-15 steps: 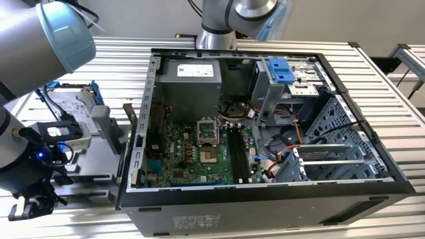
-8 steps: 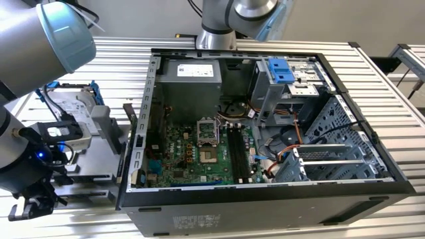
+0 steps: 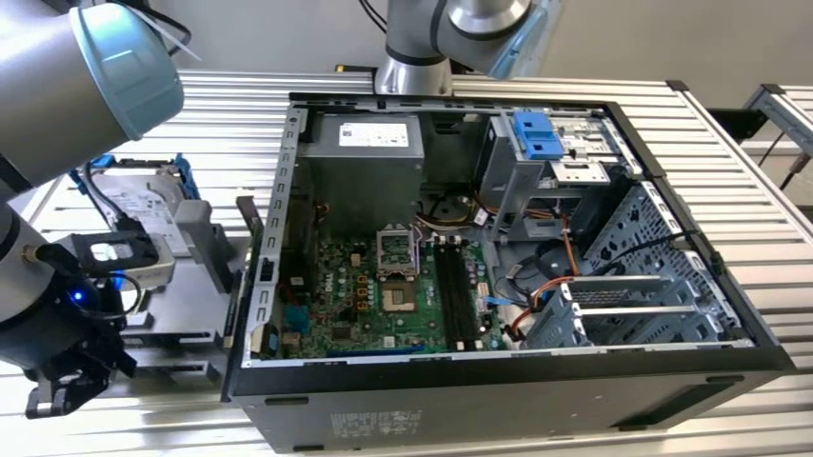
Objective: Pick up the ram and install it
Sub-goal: 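Pick up the ram and move it above insertion slot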
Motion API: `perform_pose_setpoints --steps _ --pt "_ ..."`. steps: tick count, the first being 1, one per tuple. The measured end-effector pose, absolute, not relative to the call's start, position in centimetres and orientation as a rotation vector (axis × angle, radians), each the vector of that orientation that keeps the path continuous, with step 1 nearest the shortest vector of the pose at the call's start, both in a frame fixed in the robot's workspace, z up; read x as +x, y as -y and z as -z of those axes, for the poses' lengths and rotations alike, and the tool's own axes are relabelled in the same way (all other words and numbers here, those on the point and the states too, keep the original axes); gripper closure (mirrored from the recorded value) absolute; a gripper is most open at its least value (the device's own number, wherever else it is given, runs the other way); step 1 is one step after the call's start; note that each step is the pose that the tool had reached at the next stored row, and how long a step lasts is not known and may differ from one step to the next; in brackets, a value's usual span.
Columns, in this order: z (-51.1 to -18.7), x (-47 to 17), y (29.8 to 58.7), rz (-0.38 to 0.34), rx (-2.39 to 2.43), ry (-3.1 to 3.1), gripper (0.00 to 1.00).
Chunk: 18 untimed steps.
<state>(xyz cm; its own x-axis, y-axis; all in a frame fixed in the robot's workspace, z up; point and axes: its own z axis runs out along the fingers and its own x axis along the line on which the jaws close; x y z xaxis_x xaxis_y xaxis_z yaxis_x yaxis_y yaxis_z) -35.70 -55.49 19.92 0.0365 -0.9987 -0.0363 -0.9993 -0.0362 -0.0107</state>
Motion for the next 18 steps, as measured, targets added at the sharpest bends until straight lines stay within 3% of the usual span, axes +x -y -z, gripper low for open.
perform_pose_setpoints --steps 18 --pt "-20.67 -35.70 55.49 -0.029 -2.238 -2.158 1.00"
